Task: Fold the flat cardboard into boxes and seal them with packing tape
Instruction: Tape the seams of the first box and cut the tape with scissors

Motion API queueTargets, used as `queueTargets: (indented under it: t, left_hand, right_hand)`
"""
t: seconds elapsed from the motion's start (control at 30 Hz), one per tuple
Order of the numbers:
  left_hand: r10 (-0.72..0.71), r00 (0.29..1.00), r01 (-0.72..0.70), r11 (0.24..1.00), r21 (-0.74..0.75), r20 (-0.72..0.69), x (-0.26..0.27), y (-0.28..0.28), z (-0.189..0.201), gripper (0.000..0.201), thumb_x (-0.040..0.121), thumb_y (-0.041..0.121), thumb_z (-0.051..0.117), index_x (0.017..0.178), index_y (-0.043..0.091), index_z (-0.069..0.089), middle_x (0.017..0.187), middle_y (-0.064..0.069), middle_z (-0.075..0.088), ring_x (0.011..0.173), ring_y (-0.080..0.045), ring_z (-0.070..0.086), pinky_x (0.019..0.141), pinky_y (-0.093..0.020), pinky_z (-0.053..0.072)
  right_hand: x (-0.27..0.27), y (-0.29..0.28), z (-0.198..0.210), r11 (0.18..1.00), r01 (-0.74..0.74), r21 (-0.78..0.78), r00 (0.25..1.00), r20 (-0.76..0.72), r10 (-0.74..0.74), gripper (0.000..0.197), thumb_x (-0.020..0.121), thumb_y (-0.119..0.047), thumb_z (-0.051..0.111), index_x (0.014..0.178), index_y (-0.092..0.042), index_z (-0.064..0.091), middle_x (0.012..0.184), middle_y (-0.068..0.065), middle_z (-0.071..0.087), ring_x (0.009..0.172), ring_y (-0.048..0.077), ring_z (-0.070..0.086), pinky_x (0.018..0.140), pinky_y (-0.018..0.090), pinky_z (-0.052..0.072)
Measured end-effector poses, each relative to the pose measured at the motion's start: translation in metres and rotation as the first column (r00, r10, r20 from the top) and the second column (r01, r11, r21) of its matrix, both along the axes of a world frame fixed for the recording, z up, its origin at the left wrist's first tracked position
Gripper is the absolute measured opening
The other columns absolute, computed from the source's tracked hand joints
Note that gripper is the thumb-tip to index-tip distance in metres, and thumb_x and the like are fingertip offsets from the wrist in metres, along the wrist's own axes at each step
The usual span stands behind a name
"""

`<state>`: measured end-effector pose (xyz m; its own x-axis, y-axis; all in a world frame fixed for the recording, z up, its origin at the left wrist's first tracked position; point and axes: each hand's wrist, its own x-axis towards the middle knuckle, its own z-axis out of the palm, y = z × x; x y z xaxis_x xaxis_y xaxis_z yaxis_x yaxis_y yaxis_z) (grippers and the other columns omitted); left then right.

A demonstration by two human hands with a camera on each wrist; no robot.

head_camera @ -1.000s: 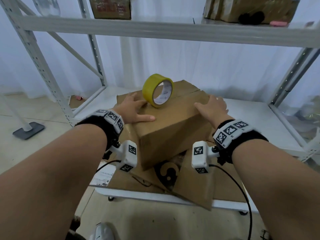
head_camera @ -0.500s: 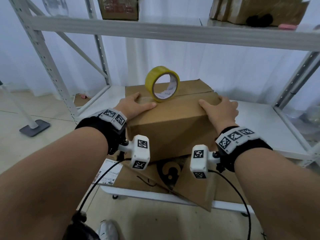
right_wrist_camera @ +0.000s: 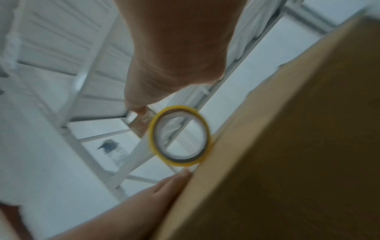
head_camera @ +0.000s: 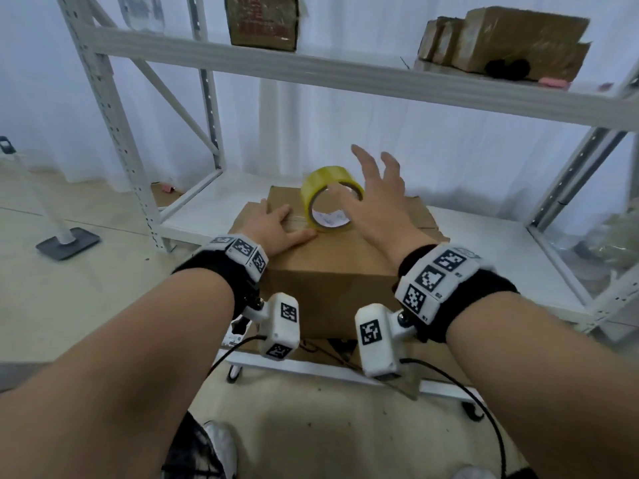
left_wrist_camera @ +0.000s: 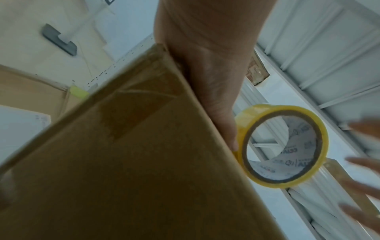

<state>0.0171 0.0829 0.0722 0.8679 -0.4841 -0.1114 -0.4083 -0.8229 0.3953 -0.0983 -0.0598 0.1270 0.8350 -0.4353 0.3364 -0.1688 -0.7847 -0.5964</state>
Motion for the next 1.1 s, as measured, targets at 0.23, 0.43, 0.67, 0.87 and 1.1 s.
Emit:
queueTargets:
  t: [0.23,0.43,0.67,0.87,1.1]
  left_hand:
    - [-0.179,0.974,0.163,0.98,0.114,0.141,0.004,0.006,-0.001,0.096,0.083,0.078,0.037,0.154,0.019,0.012,0.162,-0.002,0.001,0.149,-0.019,-0.007,0.12,-0.042,-0.002]
    - [-0.338,0.929,0.285,0.913,0.291,0.15,0.003,-0.002,0.005,0.081,0.095,0.066,0.019,0.154,0.015,0.0,0.162,-0.002,-0.009,0.148,-0.014,-0.005,0.118,-0.031,-0.004]
    - [-0.346,0.932,0.297,0.9,0.317,0.107,0.002,0.001,0.006,0.081,0.095,0.066,0.018,0.154,0.014,-0.004,0.161,-0.002,-0.01,0.148,-0.014,-0.005,0.118,-0.031,-0.003]
    - [-0.302,0.947,0.247,0.899,0.36,0.104,-0.001,-0.013,0.004,0.088,0.092,0.07,0.017,0.153,0.011,-0.004,0.161,-0.007,-0.01,0.149,-0.018,-0.005,0.12,-0.034,-0.002]
    - [-0.305,0.945,0.243,0.895,0.374,0.116,-0.007,-0.021,0.007,0.089,0.092,0.07,0.017,0.153,0.01,-0.006,0.161,-0.007,-0.012,0.149,-0.018,-0.006,0.119,-0.033,-0.003]
  right_hand:
    - [0.063,0.024,0.01,0.939,-0.025,-0.344,0.921,-0.372,-0.112,0.084,0.071,-0.077,0.058,0.14,-0.031,0.041,0.148,0.006,0.027,0.136,0.04,0.026,0.106,0.06,0.028]
    - [0.061,-0.002,0.01,0.96,0.04,-0.275,0.942,-0.311,-0.128,0.071,0.075,-0.061,0.064,0.13,-0.02,0.046,0.128,0.01,0.047,0.113,0.032,0.052,0.092,0.043,0.045]
    - [0.03,-0.05,0.034,0.885,0.197,-0.421,0.891,-0.301,-0.341,0.072,0.075,-0.056,0.07,0.133,-0.019,0.046,0.131,0.013,0.04,0.117,0.041,0.046,0.091,0.046,0.04]
    - [0.017,-0.063,0.002,0.883,0.217,-0.417,0.869,-0.33,-0.369,0.067,0.077,-0.055,0.067,0.13,-0.02,0.046,0.127,0.01,0.04,0.114,0.037,0.045,0.082,0.042,0.038]
    - [0.018,-0.07,-0.002,0.888,0.255,-0.383,0.869,-0.311,-0.384,0.065,0.077,-0.053,0.067,0.13,-0.021,0.046,0.129,0.011,0.039,0.115,0.038,0.045,0.085,0.044,0.041]
